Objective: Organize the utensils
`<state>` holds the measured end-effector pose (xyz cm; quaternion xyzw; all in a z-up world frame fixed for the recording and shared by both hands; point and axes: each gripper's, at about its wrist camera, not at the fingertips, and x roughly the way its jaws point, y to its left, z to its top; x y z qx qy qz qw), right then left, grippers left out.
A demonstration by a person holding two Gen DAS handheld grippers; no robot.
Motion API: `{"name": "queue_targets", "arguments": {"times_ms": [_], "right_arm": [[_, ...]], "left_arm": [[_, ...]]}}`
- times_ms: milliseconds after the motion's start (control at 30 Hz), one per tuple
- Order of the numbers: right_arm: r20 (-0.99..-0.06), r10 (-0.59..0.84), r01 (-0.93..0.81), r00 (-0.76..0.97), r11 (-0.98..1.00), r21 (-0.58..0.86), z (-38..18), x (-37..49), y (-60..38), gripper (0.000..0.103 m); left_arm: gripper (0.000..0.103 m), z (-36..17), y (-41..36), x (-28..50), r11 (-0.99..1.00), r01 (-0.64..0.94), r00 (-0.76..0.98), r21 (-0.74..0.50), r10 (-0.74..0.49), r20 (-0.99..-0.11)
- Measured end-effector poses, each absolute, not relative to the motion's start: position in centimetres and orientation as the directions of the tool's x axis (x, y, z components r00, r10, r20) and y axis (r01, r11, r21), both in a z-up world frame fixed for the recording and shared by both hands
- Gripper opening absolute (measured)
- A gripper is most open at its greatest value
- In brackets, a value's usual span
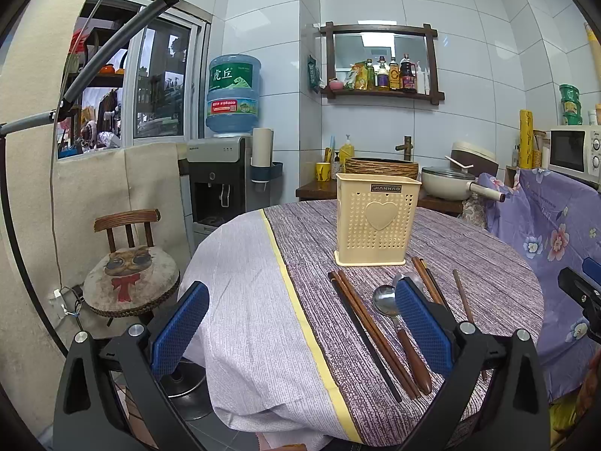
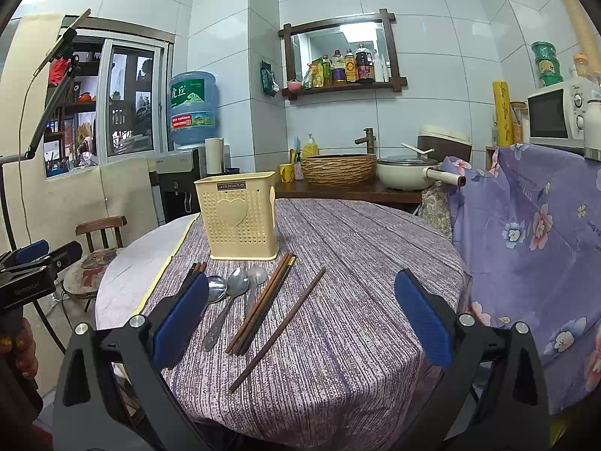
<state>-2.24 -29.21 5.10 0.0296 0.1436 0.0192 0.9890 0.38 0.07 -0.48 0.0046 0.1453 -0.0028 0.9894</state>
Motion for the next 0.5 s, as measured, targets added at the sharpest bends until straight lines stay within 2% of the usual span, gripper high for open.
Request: {"name": "queue_targets", "arguments": {"times_ms": [500], "right_arm": [[-0.290,0.055,-0.037,0.955,0.997,0.070,4.89,-2.02,-28.98,0.098]], "left_arm": [[0.098,-0.48,-0.14,0.42,1.000,0.011,0.957,0.013,-0.007,-0.290]]}}
